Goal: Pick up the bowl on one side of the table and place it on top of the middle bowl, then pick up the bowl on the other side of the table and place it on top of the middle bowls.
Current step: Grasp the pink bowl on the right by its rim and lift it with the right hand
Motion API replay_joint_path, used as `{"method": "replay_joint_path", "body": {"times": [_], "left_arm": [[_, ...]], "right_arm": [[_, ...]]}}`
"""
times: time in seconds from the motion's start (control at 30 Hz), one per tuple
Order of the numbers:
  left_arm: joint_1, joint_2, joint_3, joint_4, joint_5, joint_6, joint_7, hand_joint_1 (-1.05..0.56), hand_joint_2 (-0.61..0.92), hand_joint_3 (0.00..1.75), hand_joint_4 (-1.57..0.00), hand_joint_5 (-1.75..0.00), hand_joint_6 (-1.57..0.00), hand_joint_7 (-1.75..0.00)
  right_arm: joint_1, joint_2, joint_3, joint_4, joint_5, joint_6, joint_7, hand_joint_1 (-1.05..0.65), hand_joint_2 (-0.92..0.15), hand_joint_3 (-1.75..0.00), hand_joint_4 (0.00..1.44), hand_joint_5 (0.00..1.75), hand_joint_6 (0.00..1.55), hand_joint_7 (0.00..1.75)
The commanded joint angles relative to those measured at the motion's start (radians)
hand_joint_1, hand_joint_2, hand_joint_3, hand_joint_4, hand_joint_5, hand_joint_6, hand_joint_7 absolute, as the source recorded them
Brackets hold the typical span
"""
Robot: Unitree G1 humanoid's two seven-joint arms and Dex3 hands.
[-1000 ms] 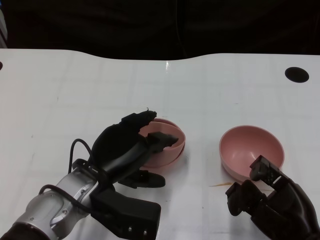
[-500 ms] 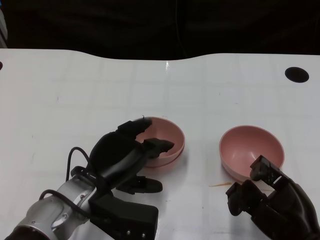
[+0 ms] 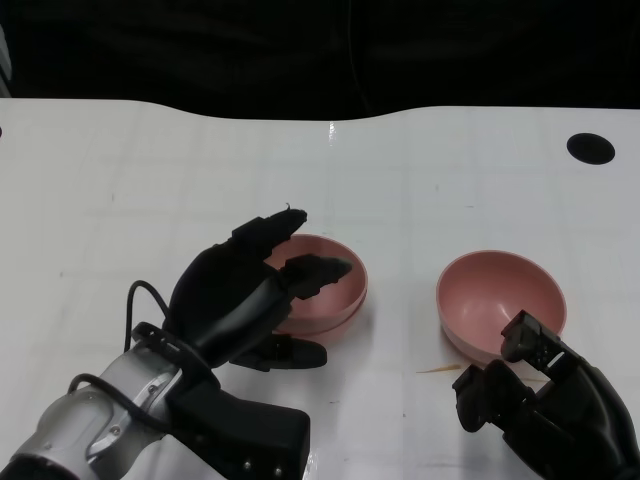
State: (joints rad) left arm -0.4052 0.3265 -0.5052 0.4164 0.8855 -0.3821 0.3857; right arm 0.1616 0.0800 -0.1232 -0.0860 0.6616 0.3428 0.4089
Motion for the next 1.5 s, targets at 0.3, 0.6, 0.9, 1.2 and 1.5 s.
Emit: {"method": "replay_joint_path", "body": {"times": [0.3, 0.6, 0.9, 1.2, 1.5], "left_arm": [[0.208, 0.039, 0.178, -0.260, -0.391, -0.082, -0.196, -0.43, 0.88, 0.02, -0.59, -0.12, -0.73, -0.02], [0.382, -0.001, 0.322, -0.487, -1.112, 0.183, -0.600, -0.06, 0.92, 0.27, -0.78, -0.22, -0.75, -0.01], [0.483, 0.035, 0.512, -0.684, -1.604, 0.680, -0.672, 0.15, 0.88, 0.96, -0.34, -1.67, -0.81, -0.36], [0.578, 0.031, 0.621, -0.742, -1.643, 0.820, -0.696, 0.21, 0.91, 1.22, -0.80, -1.75, -0.59, -1.74], [0.659, 0.006, 0.684, -0.735, -1.645, 0.828, -0.731, 0.12, 0.92, 1.30, -0.82, -1.75, -0.60, -1.75]], "right_arm": [[-0.007, -0.009, -0.016, 0.015, 0.007, -0.010, 0.010, 0.02, -0.67, -1.23, 0.86, 1.75, 0.66, 1.70], [-0.013, -0.015, -0.019, 0.019, 0.005, -0.007, 0.013, 0.01, -0.67, -1.24, 0.87, 1.75, 0.67, 1.69], [-0.018, -0.017, -0.022, 0.026, 0.006, -0.006, 0.009, 0.02, -0.68, -1.23, 0.87, 1.75, 0.66, 1.70], [-0.023, -0.016, -0.027, 0.030, 0.002, -0.012, 0.011, 0.02, -0.67, -1.23, 0.87, 1.75, 0.67, 1.69], [-0.007, 0.011, -0.002, 0.025, -0.135, -0.223, 0.012, 0.05, -0.60, -1.21, 0.88, 1.75, 0.69, 1.64]]}}
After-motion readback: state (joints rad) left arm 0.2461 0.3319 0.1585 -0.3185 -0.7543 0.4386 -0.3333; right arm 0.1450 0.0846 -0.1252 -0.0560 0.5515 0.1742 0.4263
